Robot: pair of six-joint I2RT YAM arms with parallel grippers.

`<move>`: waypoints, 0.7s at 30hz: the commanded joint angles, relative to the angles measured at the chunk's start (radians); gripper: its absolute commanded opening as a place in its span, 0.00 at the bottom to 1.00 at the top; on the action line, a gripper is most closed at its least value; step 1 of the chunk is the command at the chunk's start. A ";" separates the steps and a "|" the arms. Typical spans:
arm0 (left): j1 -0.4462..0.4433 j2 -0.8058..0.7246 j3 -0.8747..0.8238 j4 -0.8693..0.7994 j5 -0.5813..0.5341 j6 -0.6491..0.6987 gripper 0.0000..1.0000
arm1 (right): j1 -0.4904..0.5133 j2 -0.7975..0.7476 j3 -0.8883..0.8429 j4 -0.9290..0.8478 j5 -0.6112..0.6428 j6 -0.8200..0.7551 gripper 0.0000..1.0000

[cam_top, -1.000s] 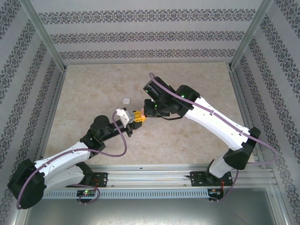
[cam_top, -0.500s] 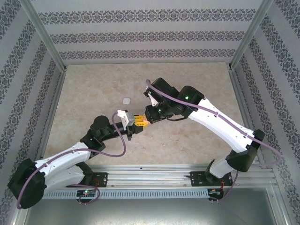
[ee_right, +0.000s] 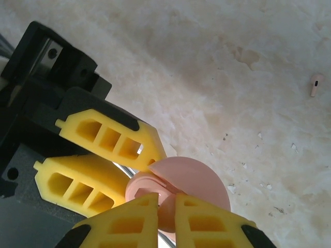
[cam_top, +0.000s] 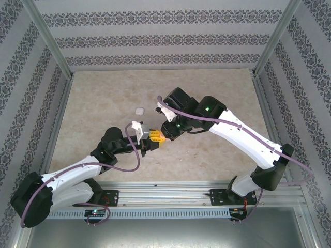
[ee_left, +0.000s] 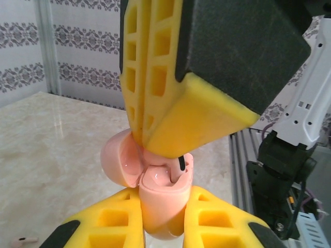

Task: Insert the wireless bluetooth earbuds into the charging case

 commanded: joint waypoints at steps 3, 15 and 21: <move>-0.010 0.019 0.031 0.137 0.076 -0.071 0.00 | 0.019 0.001 -0.020 0.099 -0.140 -0.120 0.14; -0.009 0.018 0.023 0.154 0.086 -0.097 0.00 | -0.003 -0.025 -0.087 0.182 -0.233 -0.184 0.23; -0.010 0.018 0.022 0.144 0.079 -0.094 0.00 | -0.006 -0.041 -0.082 0.190 -0.196 -0.133 0.40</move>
